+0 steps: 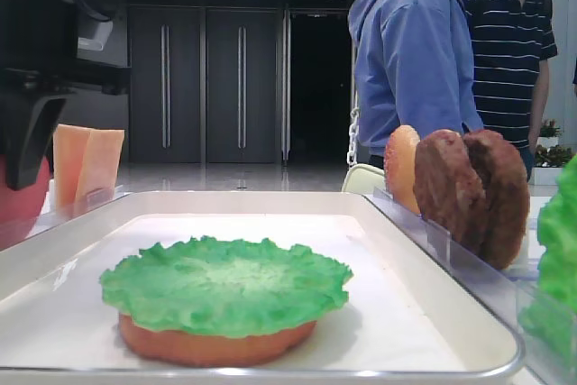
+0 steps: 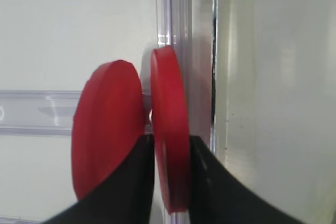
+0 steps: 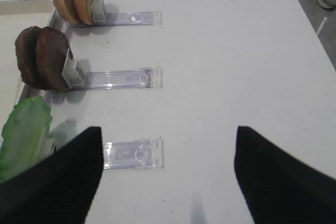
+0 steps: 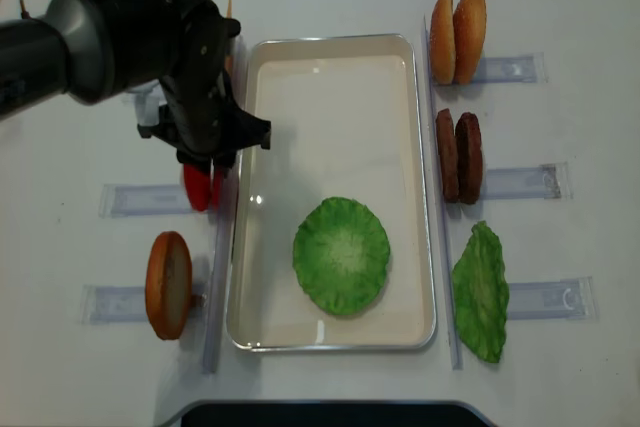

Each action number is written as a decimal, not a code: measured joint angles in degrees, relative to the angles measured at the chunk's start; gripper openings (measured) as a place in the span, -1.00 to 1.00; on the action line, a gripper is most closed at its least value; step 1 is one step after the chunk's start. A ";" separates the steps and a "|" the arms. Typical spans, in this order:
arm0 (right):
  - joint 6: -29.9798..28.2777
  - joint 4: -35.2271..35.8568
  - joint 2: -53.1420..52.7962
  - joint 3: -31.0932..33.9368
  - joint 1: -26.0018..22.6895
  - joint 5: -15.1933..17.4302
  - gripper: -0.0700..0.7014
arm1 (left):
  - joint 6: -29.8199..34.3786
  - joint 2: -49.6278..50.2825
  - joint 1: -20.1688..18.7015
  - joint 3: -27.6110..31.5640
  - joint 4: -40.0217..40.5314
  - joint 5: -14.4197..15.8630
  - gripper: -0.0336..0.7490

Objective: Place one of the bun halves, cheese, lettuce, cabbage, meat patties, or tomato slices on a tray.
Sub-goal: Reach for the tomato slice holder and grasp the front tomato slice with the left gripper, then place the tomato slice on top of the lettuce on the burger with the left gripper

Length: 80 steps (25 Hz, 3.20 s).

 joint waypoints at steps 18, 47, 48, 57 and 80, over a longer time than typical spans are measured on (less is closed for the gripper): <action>0.00 0.00 0.00 0.00 0.00 0.00 0.54 | -0.07 -1.81 0.00 -0.06 -0.92 1.48 -0.77; 0.00 0.00 0.00 0.00 0.00 0.00 0.54 | 9.29 -20.60 0.00 13.13 -23.12 -9.49 -0.77; 0.00 0.00 0.00 0.00 0.00 0.00 0.54 | 10.24 -21.33 -0.36 14.04 -24.69 -10.32 -0.77; 0.00 0.00 0.00 0.00 0.00 0.00 0.54 | 12.01 -22.55 -8.86 17.96 -29.52 -18.09 -0.77; 0.00 0.00 0.00 0.00 0.00 0.00 0.54 | 22.38 -15.67 -14.36 18.38 -45.05 -27.42 -0.77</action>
